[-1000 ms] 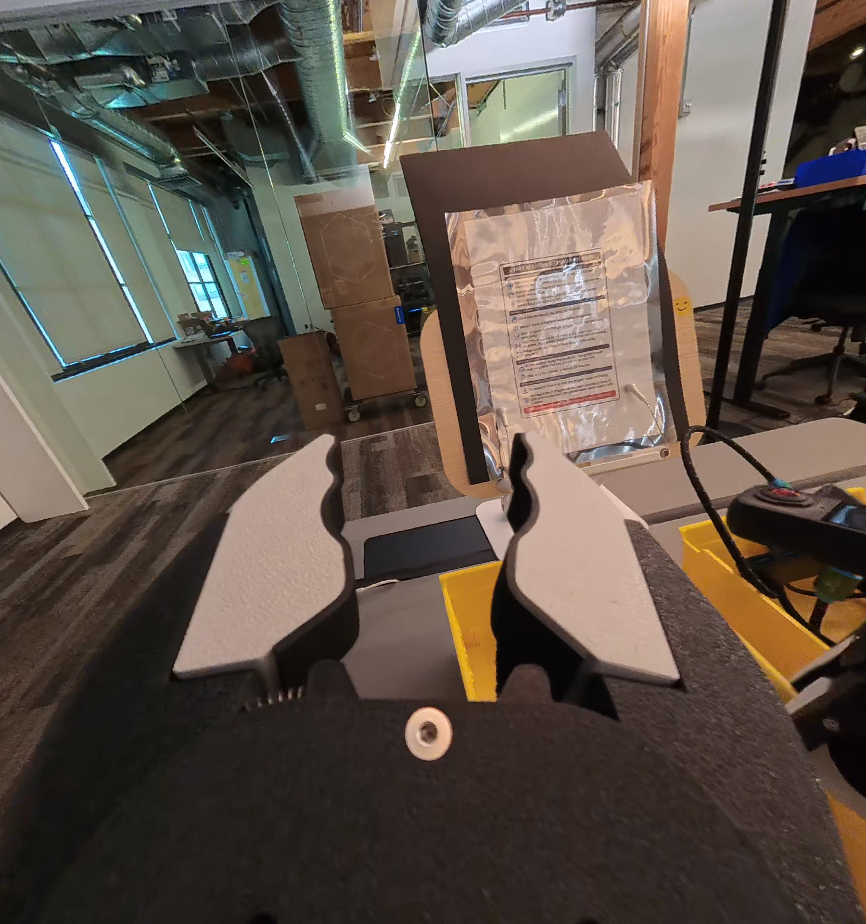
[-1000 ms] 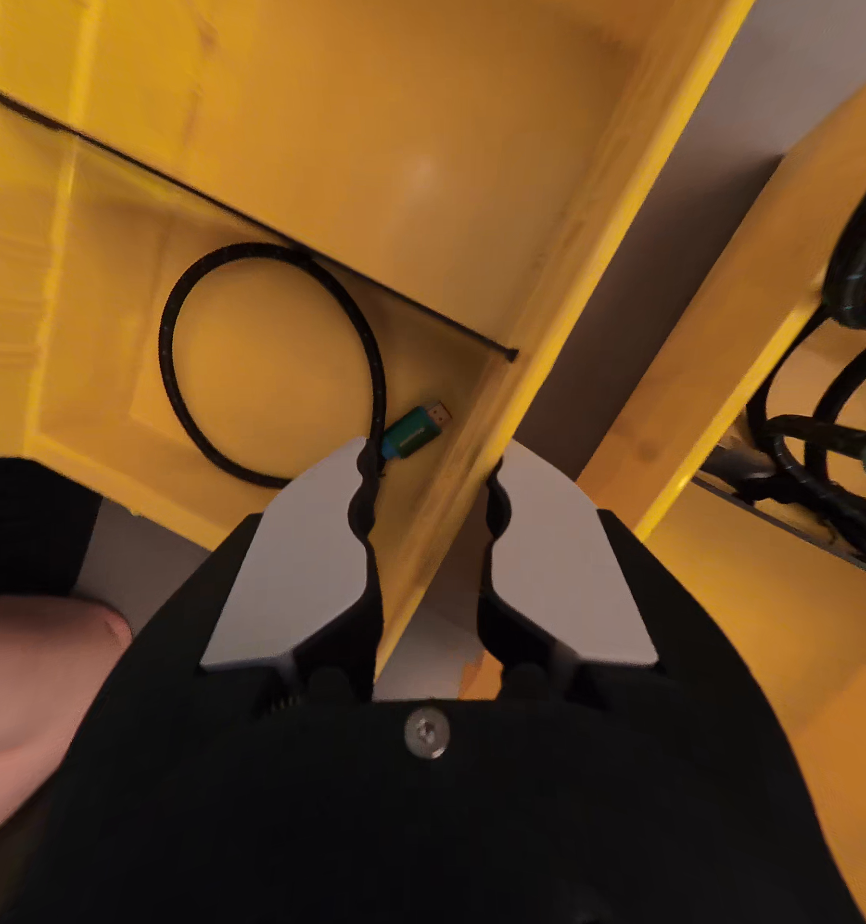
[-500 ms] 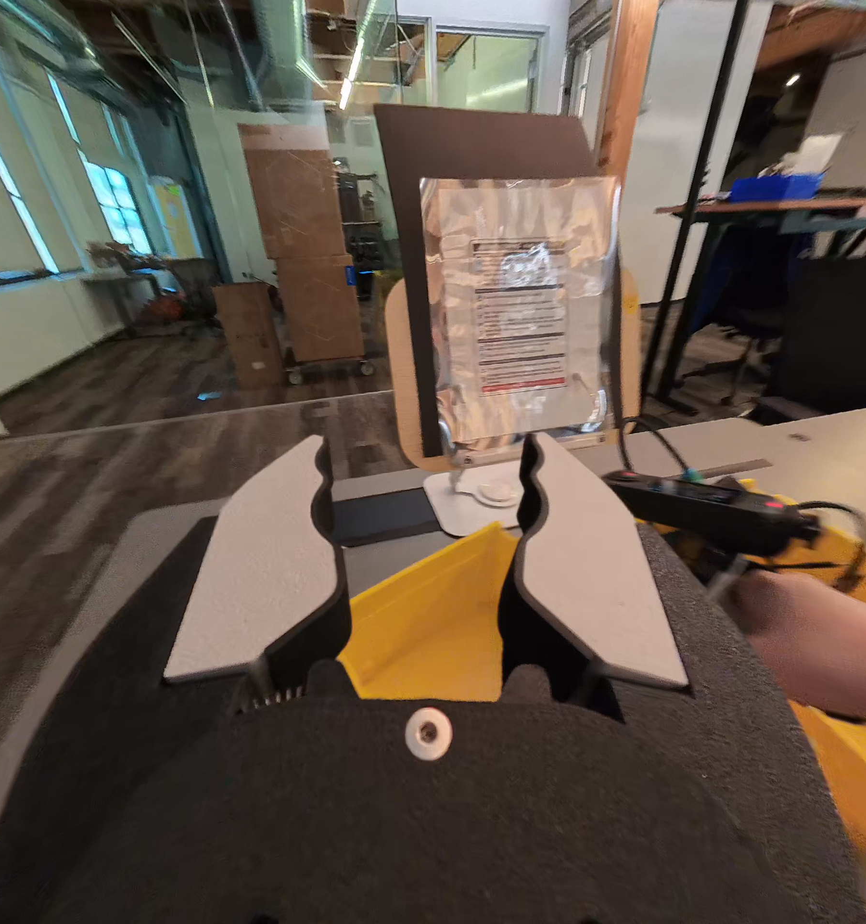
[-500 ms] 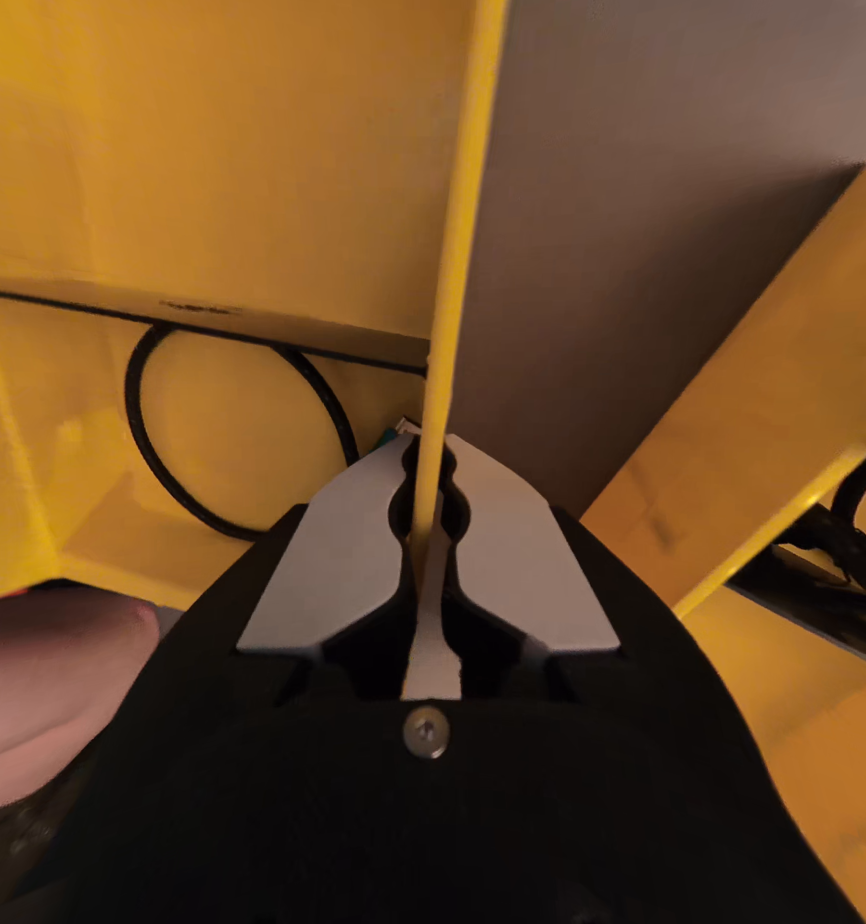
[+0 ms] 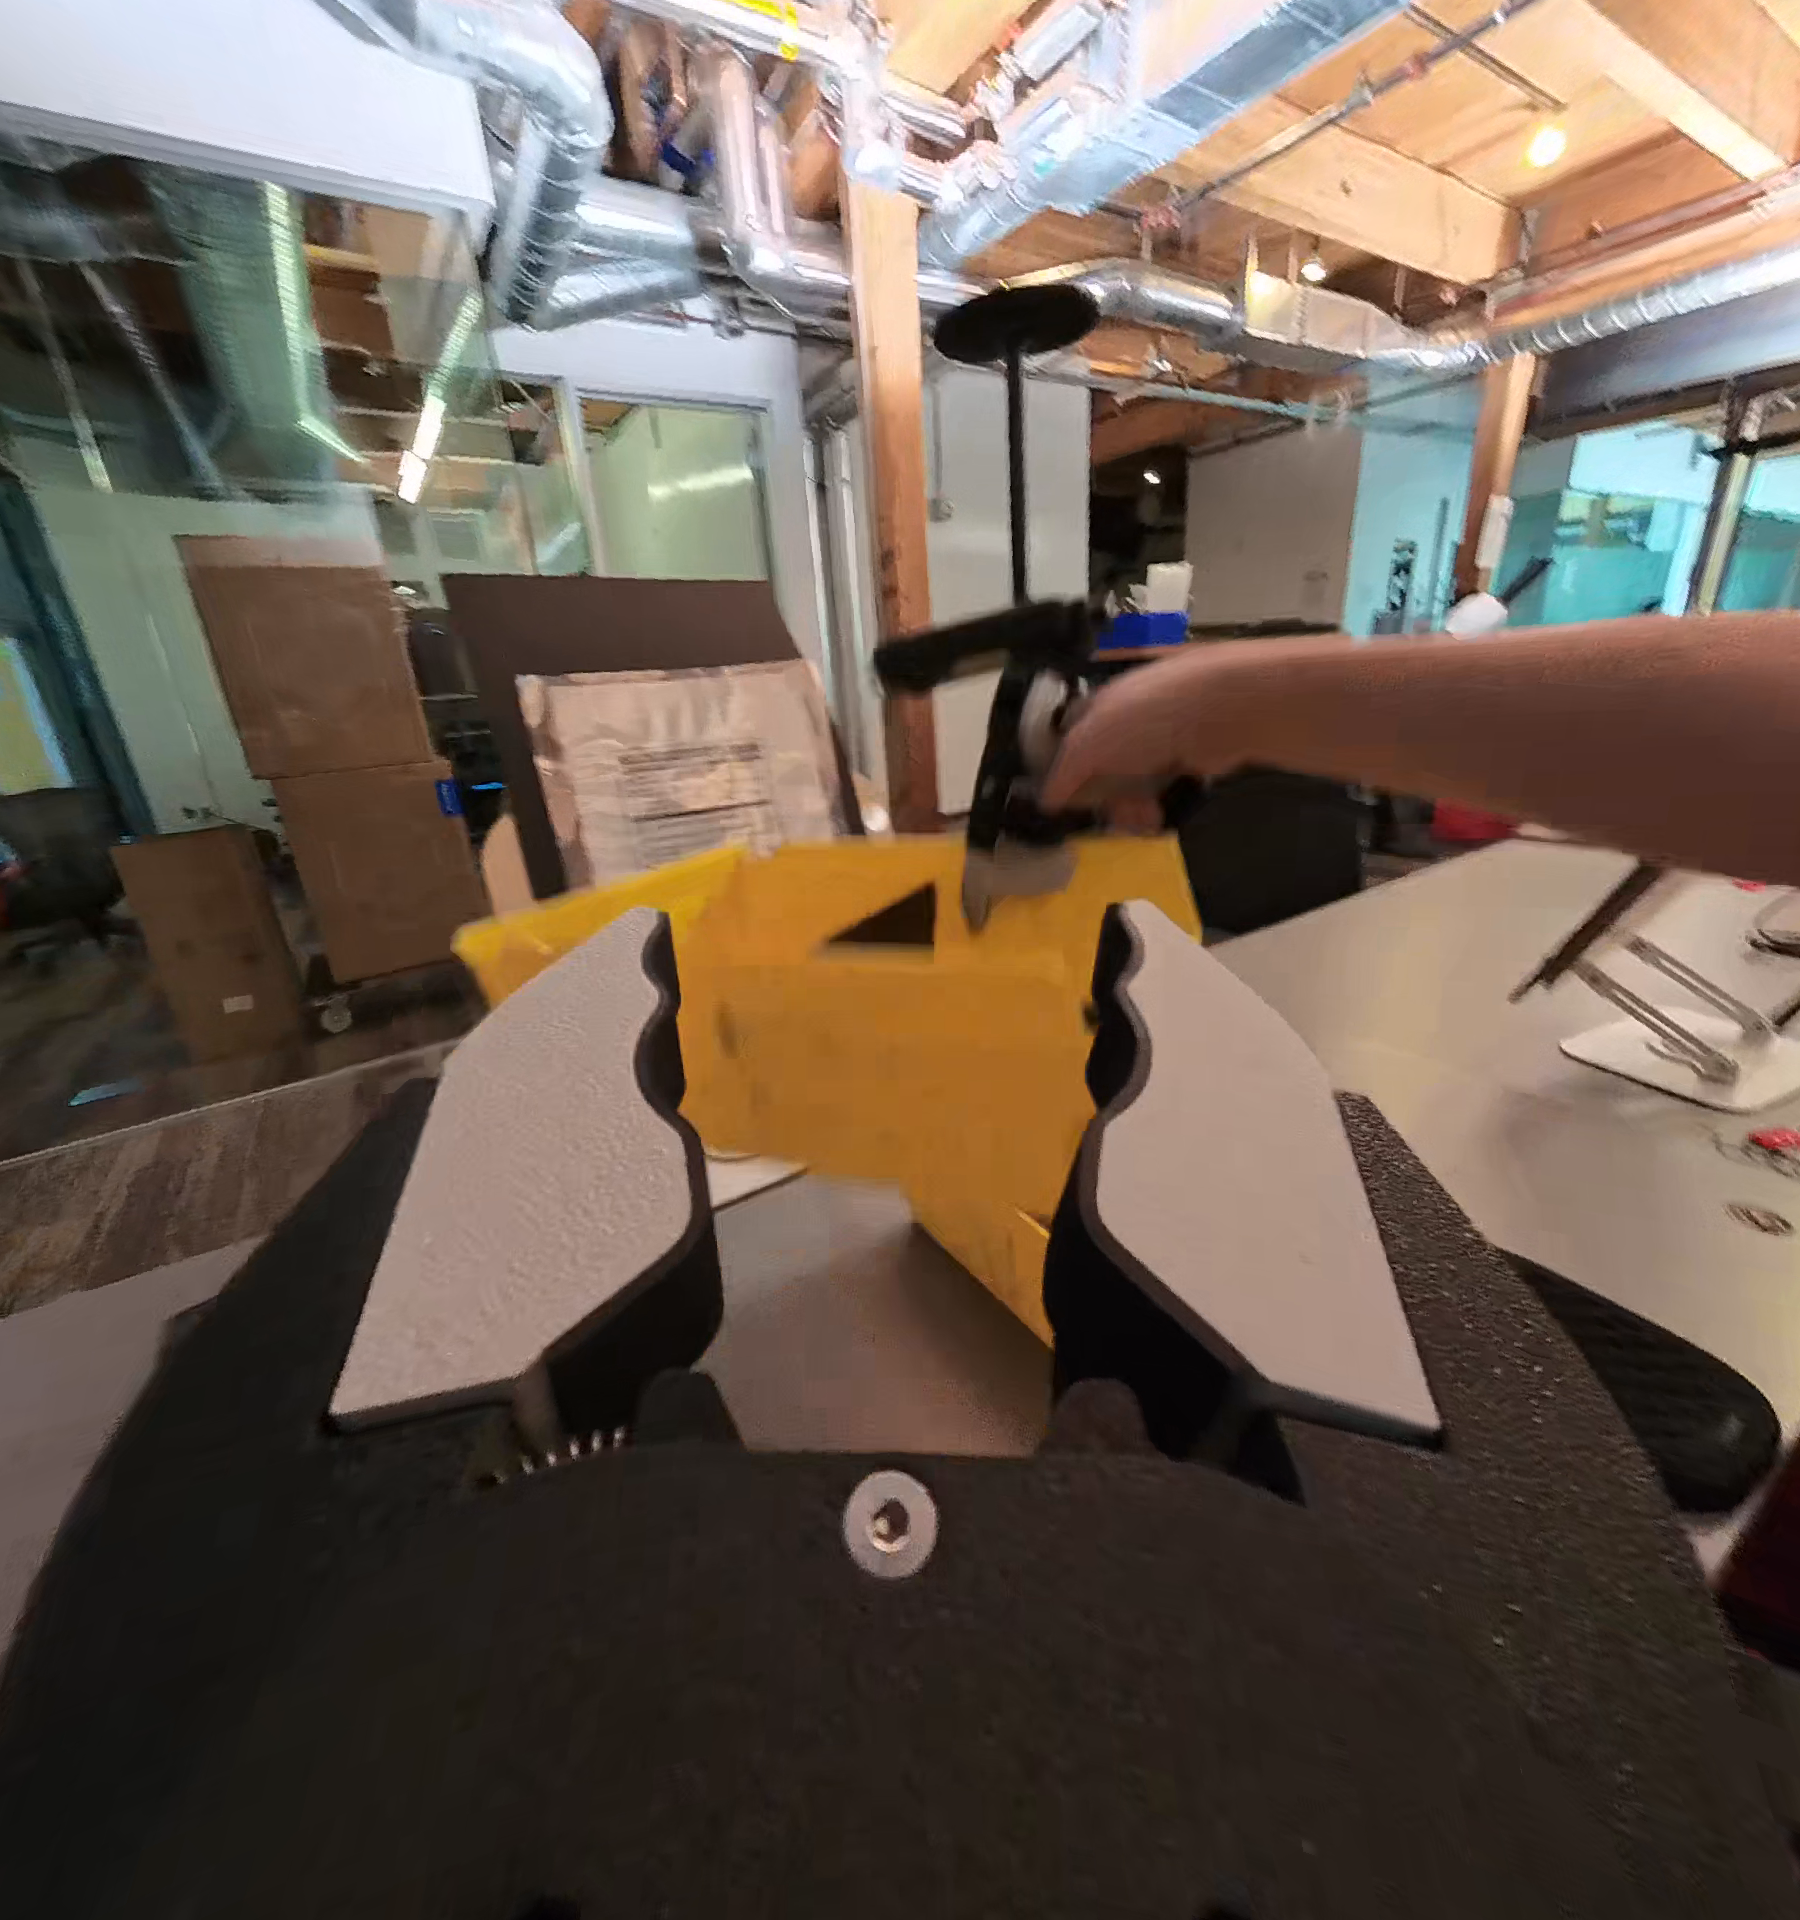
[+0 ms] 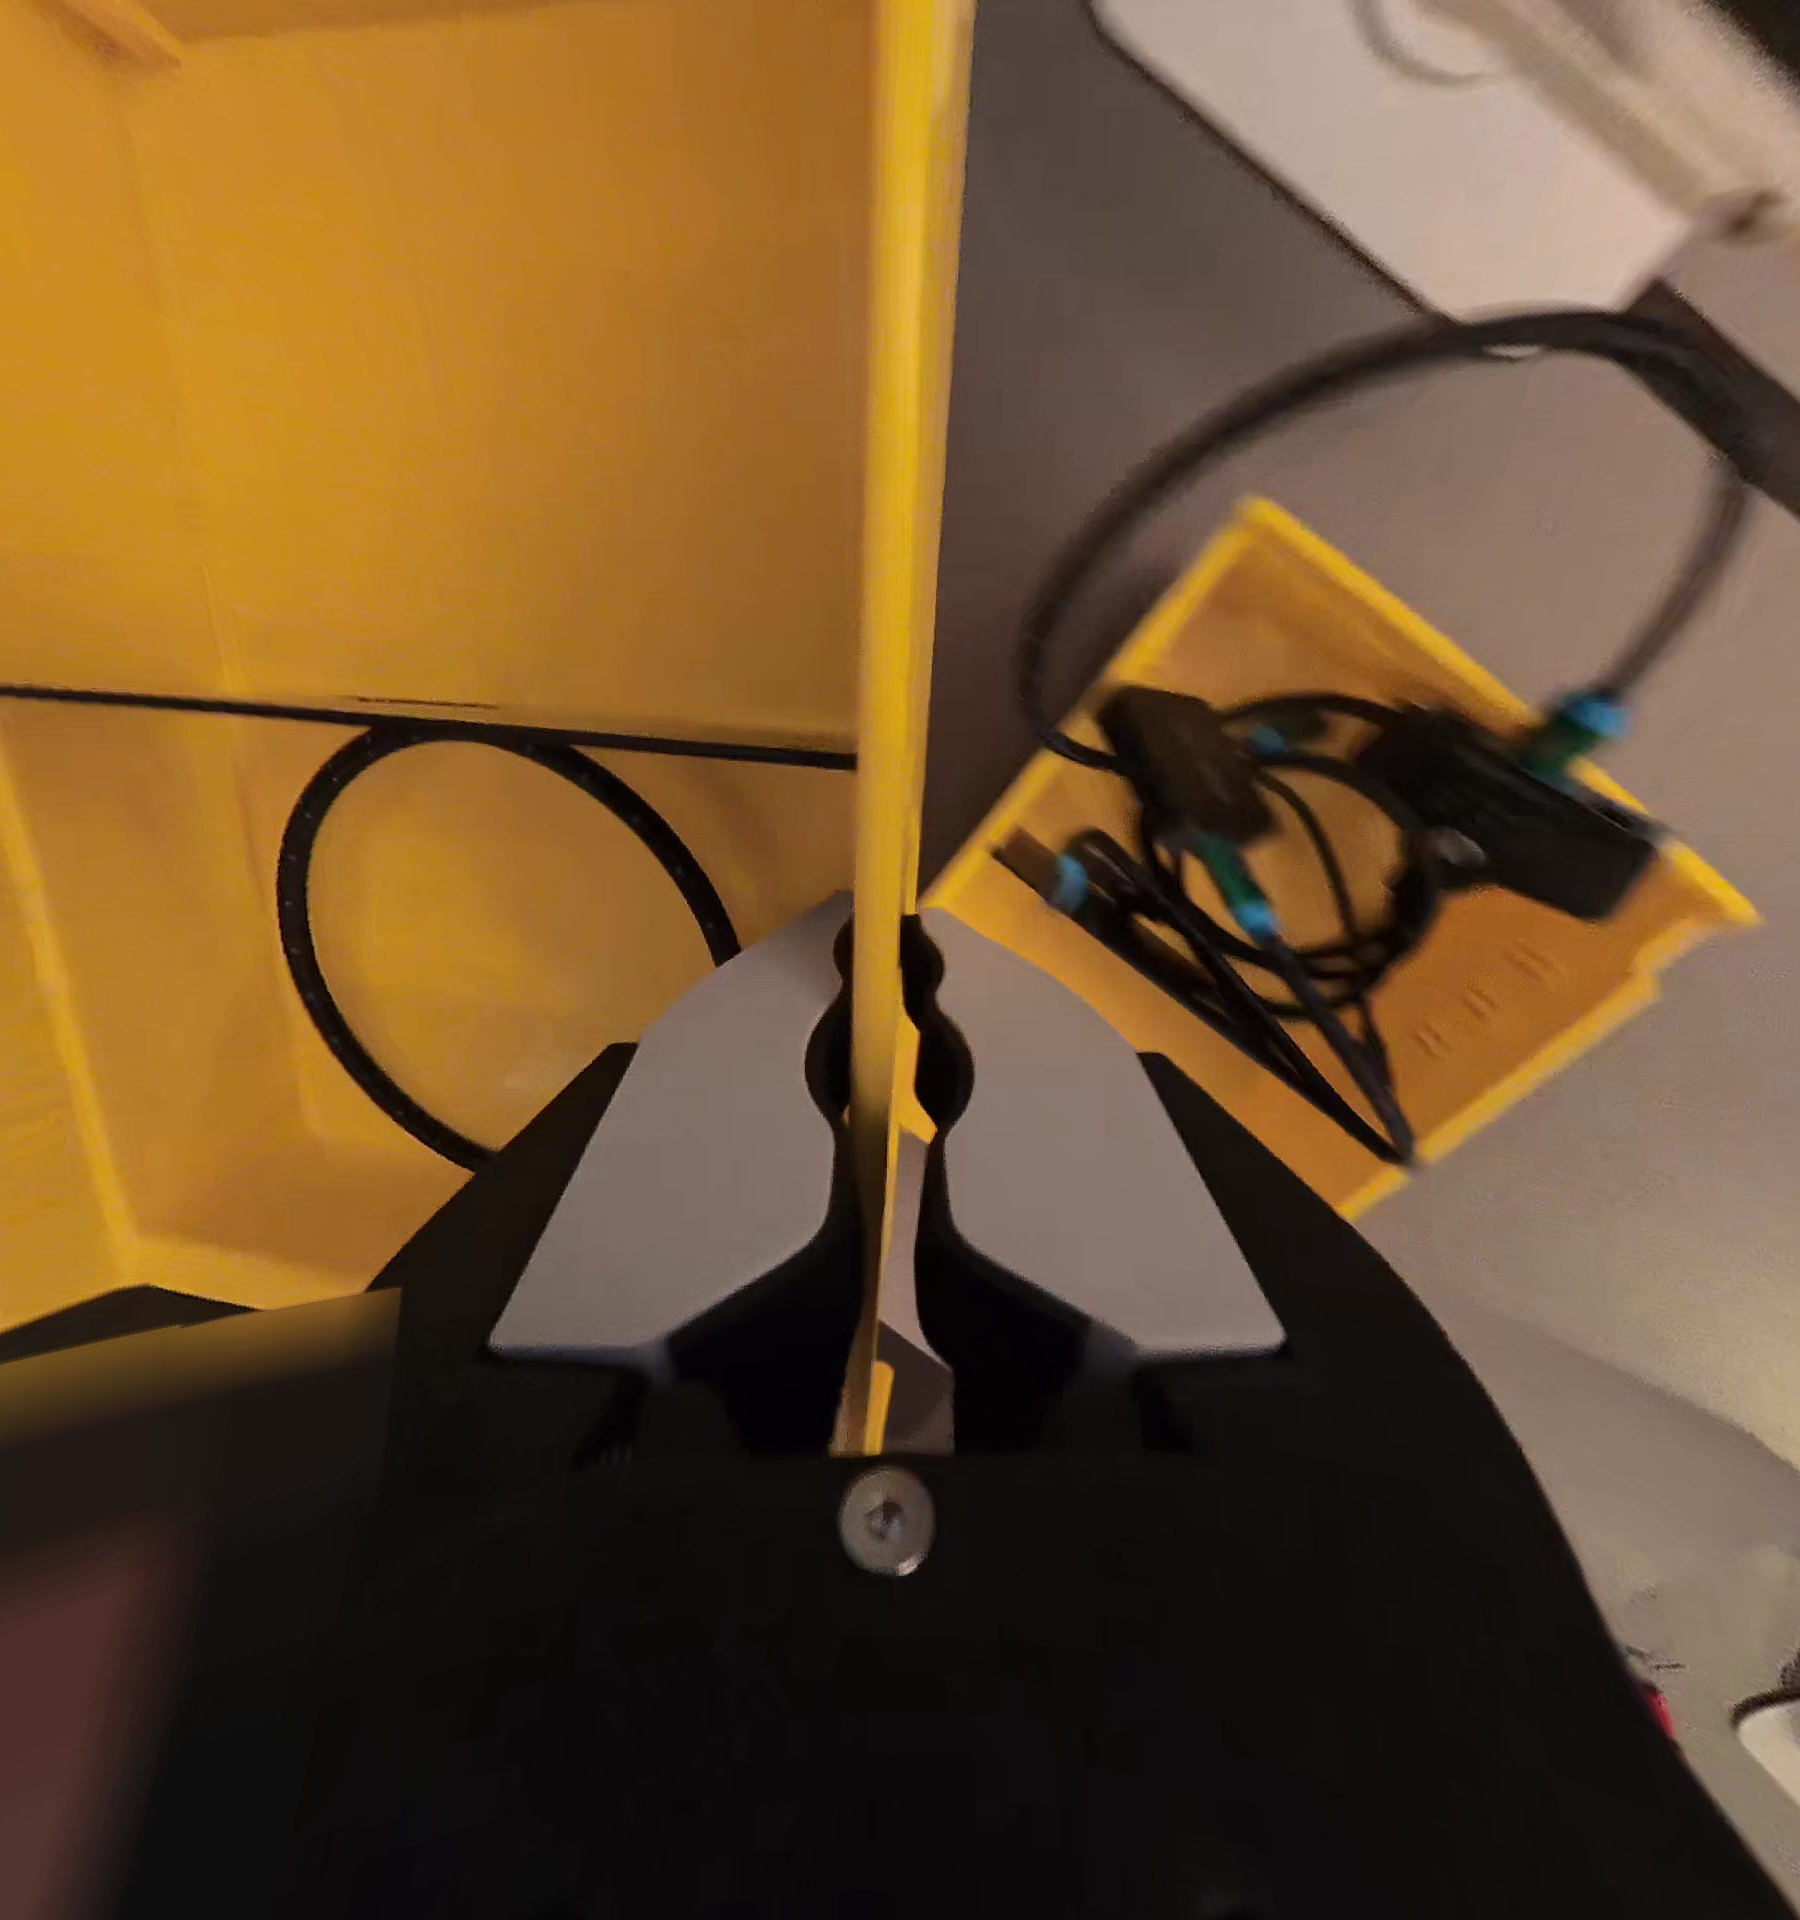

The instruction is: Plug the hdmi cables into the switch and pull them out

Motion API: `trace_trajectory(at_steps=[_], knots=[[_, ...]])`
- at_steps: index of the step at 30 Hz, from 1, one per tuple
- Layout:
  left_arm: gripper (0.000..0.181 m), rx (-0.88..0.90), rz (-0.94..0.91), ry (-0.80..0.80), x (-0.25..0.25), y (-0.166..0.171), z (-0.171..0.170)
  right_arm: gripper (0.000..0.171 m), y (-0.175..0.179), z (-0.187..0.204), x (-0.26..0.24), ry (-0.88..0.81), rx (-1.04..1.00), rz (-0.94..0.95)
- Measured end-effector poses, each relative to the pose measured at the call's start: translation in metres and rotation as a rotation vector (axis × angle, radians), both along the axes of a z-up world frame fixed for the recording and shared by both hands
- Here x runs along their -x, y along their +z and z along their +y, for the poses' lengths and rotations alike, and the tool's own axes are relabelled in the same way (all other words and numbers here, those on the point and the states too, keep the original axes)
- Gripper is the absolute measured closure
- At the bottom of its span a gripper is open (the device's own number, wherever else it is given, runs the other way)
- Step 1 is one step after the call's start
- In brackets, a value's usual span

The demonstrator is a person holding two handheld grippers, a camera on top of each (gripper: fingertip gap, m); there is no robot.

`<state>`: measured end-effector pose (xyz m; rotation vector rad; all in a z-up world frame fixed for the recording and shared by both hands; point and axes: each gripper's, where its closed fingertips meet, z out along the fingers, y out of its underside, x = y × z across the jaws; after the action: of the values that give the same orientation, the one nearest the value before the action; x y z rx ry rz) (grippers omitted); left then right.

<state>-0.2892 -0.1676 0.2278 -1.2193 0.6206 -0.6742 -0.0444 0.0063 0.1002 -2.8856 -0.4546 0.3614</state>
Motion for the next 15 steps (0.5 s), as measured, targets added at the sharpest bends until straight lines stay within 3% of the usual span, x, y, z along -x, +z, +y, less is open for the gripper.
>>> trace_trajectory(at_steps=[4,7,11,15], knots=[[0.11,0.134,0.155,-0.136,-0.043,-0.029,0.023,0.165,0.042,-0.038,-0.131,-0.187,-0.045,0.129],[0.112,0.331,0.339,-0.234,-0.09,-0.075,0.056,0.166,0.039,-0.078,-0.235,-0.378,-0.096,0.212],[0.123,0.626,0.533,-0.308,-0.158,-0.155,0.103,0.165,0.001,-0.131,-0.356,-0.602,-0.156,0.177],[0.122,0.836,0.576,-0.416,-0.211,-0.222,0.109,0.164,-0.062,-0.173,-0.425,-0.713,-0.108,0.133]])
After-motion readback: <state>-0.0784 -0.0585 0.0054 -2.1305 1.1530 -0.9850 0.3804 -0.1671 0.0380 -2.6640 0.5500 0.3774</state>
